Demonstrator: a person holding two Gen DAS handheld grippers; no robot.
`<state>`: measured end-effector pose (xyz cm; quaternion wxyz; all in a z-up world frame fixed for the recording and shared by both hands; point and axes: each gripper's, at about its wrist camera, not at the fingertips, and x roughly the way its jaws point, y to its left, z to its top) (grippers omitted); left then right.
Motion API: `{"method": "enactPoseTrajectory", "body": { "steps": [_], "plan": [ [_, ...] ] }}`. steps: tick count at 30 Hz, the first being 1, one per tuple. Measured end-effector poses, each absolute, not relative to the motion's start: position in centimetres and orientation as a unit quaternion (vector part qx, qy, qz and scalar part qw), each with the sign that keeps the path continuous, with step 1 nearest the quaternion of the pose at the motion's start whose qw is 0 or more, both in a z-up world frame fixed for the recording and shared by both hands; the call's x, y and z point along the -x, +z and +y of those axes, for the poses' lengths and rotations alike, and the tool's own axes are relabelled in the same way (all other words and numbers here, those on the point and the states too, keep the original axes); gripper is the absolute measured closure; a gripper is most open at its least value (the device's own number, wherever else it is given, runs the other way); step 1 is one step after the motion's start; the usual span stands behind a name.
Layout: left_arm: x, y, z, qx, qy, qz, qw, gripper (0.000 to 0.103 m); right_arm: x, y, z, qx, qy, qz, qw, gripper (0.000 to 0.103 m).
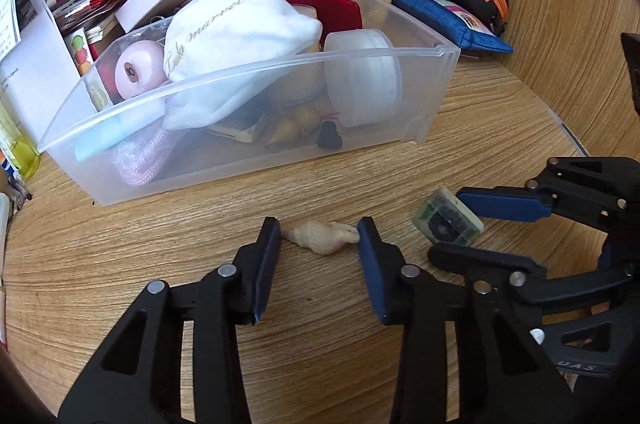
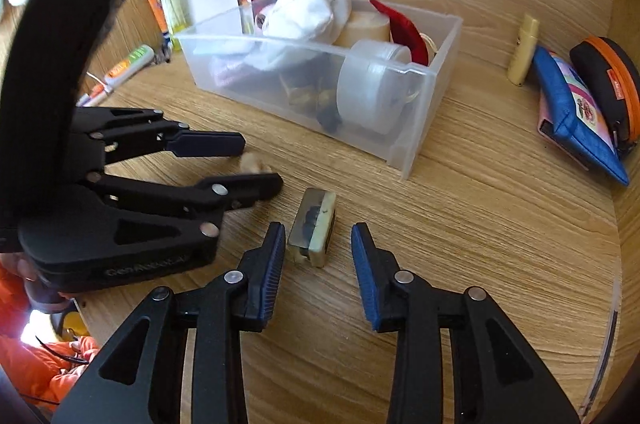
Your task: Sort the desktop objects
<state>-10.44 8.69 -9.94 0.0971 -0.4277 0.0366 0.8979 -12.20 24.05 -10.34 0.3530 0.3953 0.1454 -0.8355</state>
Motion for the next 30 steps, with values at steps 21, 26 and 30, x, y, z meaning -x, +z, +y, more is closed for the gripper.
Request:
{"method": "enactPoseTrajectory", "body": {
  "steps": [21,26,30],
  "plan": [
    [10.1,-9.5,8.4,0.419,0.899,0.025,0.125,0.082,12.3,-8.9,24.1,-0.372,-0.851,0.138,0.343,0.088],
    [10.5,-9.3,8.9,0.42,0.897,0.044,0.13,0.082,12.2,-8.2,24.6,-0.368,-0.856,0.128,0.339,0.088],
    [11.4,-9.8,9.5,0.429,0.892,0.059,0.132,0.082,12.3,-8.2,24.8,-0.37,-0.857,0.121,0.337,0.088]
  ]
}}
